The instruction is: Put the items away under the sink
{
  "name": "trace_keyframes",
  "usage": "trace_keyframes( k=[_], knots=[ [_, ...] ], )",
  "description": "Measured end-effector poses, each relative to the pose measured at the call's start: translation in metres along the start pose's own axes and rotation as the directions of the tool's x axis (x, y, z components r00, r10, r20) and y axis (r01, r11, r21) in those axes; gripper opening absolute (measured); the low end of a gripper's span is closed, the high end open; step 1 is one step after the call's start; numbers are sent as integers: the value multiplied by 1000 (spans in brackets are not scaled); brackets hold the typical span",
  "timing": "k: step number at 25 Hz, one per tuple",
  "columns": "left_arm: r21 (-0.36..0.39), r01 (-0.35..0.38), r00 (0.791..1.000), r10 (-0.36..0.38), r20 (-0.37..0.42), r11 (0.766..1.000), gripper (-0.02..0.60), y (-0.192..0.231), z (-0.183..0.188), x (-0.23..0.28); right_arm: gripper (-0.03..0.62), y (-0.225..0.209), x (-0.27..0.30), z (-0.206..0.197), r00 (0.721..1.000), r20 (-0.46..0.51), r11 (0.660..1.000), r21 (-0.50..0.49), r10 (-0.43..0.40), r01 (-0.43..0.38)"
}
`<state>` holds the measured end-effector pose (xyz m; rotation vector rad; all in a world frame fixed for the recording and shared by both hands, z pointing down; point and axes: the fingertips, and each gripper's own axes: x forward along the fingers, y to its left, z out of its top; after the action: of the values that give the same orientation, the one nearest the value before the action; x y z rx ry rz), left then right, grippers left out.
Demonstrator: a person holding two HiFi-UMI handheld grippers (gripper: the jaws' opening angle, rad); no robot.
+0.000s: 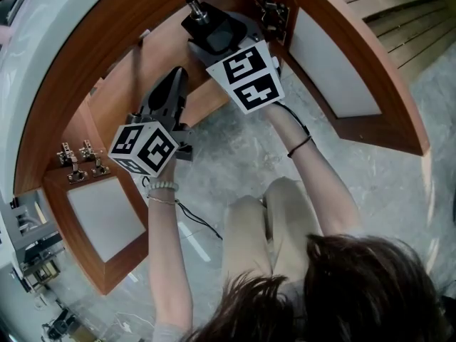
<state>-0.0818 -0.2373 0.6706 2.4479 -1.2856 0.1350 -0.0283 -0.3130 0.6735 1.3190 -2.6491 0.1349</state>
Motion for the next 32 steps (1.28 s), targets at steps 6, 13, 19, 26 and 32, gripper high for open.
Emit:
trace_keyframes(
  k=[6,13,19,26,32],
  knots=[
    [-13,-2,1000,2,-9,1000,2,-6,3,-8,330,-4,-4,1,1000,-2,999,26,-28,28],
    [-48,-3,999,1,-39,999,2,-22,11,-24,348,-3,-23,13,999,-32,996,76,-40,42],
    [-70,7,998,-11,-60,998,2,-37,24,-34,347,-5,-44,26,996,-59,992,103,-62,68],
    [-94,17,997,-24,-76,995,2,-54,37,-43,336,6,-65,48,997,-72,993,110,-41,49],
    [-117,23,995,-34,-95,993,2,-71,50,-58,217,18,-86,68,995,-93,993,114,-22,33]
  ],
)
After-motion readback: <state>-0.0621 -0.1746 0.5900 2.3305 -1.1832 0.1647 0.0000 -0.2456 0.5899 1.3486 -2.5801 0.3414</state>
